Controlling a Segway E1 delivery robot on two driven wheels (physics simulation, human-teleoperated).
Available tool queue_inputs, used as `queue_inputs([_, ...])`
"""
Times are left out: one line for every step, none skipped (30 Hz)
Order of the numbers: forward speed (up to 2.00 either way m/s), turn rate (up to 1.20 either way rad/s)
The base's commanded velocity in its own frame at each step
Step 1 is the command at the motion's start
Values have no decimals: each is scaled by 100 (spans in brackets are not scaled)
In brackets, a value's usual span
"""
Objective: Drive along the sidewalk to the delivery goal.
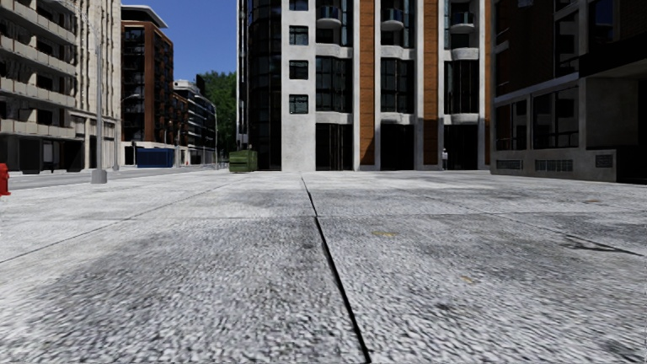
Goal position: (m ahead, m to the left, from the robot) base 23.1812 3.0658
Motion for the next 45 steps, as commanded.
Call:
queue_inputs([199,42])
queue_inputs([199,42])
queue_inputs([199,42])
queue_inputs([199,42])
queue_inputs([199,42])
queue_inputs([199,42])
queue_inputs([199,0])
queue_inputs([199,0])
queue_inputs([199,0])
queue_inputs([199,0])
queue_inputs([199,0])
queue_inputs([199,0])
queue_inputs([199,0])
queue_inputs([199,0])
queue_inputs([199,0])
queue_inputs([199,0])
queue_inputs([199,0])
queue_inputs([199,0])
queue_inputs([199,0])
queue_inputs([199,0])
queue_inputs([200,0])
queue_inputs([200,0])
queue_inputs([200,0])
queue_inputs([200,0])
queue_inputs([200,0])
queue_inputs([200,0])
queue_inputs([200,0])
queue_inputs([200,0])
queue_inputs([199,0])
queue_inputs([200,0])
queue_inputs([200,0])
queue_inputs([200,0])
queue_inputs([200,0])
queue_inputs([200,0])
queue_inputs([200,0])
queue_inputs([200,0])
queue_inputs([200,0])
queue_inputs([200,0])
queue_inputs([200,0])
queue_inputs([200,0])
queue_inputs([200,0])
queue_inputs([200,0])
queue_inputs([200,0])
queue_inputs([200,0])
queue_inputs([200,0])
